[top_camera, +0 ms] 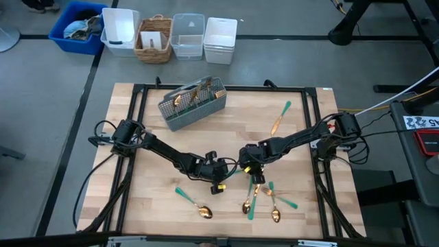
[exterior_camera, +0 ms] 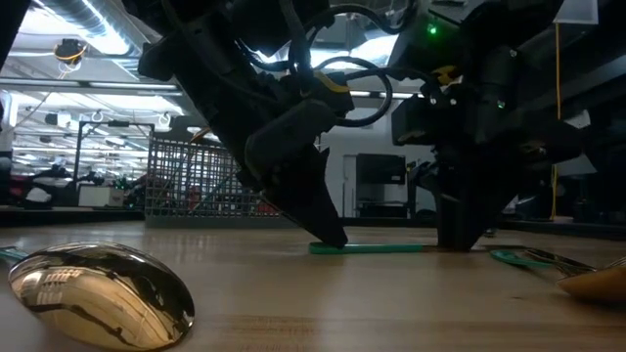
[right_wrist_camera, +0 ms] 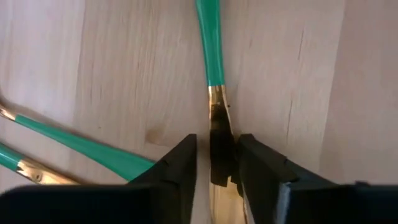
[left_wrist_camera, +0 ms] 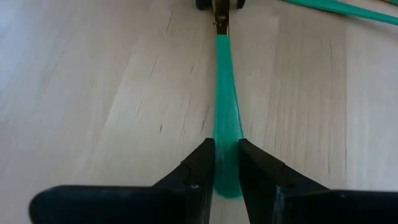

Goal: Sort silverware
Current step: Put the knife into the middle left section of the silverware holder

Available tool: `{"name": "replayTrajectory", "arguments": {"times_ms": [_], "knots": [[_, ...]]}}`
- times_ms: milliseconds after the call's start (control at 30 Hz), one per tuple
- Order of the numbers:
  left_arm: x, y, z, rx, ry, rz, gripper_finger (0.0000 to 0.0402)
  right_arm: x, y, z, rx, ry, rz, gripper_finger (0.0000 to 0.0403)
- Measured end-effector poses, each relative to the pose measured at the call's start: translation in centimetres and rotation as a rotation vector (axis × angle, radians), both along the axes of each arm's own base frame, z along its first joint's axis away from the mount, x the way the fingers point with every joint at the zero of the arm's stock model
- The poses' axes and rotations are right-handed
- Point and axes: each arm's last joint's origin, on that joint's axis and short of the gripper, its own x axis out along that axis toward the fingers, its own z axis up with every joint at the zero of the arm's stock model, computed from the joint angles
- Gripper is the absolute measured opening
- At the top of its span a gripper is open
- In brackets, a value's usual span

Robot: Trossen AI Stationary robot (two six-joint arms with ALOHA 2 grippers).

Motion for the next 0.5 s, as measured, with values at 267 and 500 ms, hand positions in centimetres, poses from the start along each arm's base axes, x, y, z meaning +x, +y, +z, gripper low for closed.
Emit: {"name": "replayTrajectory", "arguments": {"times_ms": [267, 500], "knots": [[-0.04, 0.16, -0.03, 0.045, -0.005, 0.028, 0.0058, -0.01, 0.08, -0.04, 0.039, 0.016, -0.030, 0.0046], [-0.02, 0.19, 0.00, 0.057, -0.013, 0.037, 0.0058, -0.03, 0.10, -0.07, 0.051, 0.026, -0.065, 0.0036]]}}
